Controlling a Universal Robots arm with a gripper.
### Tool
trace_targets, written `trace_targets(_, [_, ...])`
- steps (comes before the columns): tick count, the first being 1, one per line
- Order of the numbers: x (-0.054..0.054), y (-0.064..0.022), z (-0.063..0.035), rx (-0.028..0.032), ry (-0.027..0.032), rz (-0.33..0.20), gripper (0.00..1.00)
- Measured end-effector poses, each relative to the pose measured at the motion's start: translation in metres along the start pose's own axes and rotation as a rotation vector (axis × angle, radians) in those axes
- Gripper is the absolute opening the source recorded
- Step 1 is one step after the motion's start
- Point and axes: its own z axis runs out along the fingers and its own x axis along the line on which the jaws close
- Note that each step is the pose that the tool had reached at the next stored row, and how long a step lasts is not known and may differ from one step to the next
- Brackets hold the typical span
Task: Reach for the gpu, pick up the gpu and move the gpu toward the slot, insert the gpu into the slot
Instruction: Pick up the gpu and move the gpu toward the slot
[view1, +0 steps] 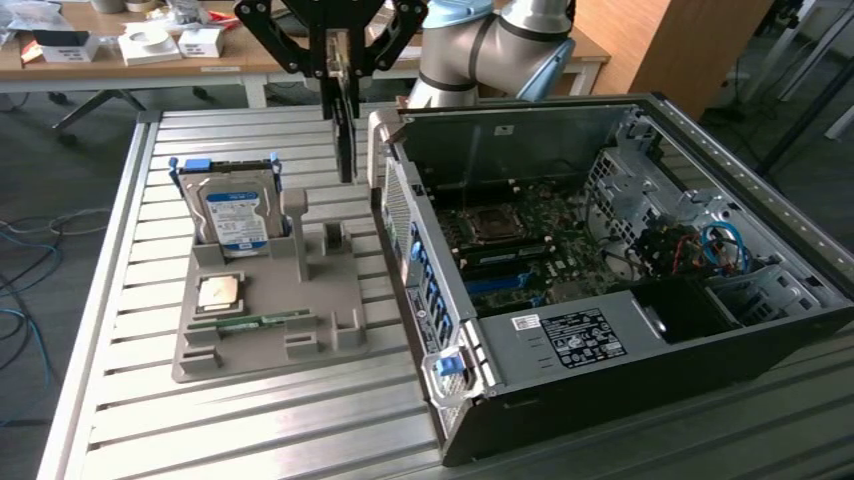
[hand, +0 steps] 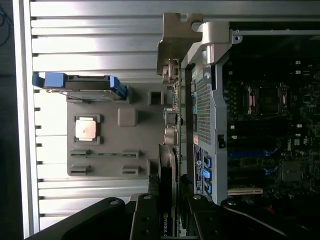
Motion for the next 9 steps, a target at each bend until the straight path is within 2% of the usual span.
trace_targets(9, [-0.017,0.0008,0.0004,-0.0014,0.0001,0.0,0.27])
